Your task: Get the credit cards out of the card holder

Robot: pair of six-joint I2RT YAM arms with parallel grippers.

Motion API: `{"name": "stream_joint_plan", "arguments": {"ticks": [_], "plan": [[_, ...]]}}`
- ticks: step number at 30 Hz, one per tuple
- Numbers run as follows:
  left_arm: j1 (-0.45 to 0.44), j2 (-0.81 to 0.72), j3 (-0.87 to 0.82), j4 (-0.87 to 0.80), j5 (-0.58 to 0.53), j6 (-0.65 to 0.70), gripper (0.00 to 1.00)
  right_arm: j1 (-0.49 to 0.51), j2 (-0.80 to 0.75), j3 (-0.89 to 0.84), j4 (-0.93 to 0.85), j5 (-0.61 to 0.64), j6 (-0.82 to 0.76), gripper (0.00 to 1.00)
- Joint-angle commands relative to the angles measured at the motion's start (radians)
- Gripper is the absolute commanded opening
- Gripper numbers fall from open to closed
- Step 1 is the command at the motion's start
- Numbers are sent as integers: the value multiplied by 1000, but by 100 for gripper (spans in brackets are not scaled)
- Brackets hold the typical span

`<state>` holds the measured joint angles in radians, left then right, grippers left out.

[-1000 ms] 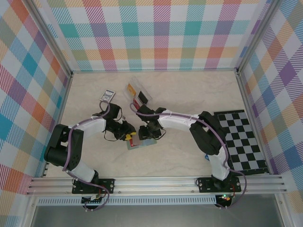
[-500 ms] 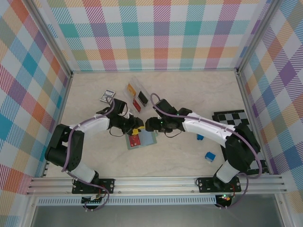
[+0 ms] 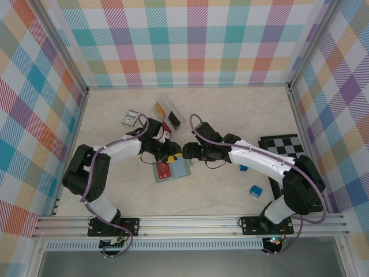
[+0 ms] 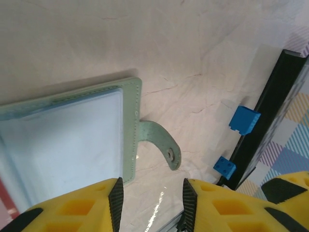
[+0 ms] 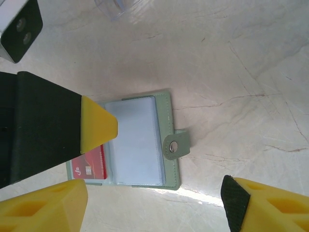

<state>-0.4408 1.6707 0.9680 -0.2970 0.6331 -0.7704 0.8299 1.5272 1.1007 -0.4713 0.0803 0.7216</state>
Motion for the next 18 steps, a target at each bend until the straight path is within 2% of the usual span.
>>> {"name": "stream_joint_plan", "arguments": {"ticks": [1, 3, 5, 7, 9, 13, 18], "plan": [[49, -63, 3, -78, -68, -3, 37, -4, -7, 23, 7, -32, -30, 74], [95, -109, -21, -113, -97, 8, 36, -1, 10, 43, 21, -78, -62, 72], [136, -156, -50, -157, -134, 15, 36, 6, 46, 76, 42, -177, -127, 73], [160, -205, -82, -199, -191, 27, 35, 15, 119, 149, 5, -265, -170, 72], [175, -253, -130, -212, -237, 25, 34, 28, 199, 221, -28, -330, -190, 68], [194, -321, -199, -236, -292, 24, 33, 36, 297, 278, -4, -397, -151, 62], [203, -380, -250, -243, -300, 52, 32, 36, 405, 356, -26, -392, -124, 46]]}}
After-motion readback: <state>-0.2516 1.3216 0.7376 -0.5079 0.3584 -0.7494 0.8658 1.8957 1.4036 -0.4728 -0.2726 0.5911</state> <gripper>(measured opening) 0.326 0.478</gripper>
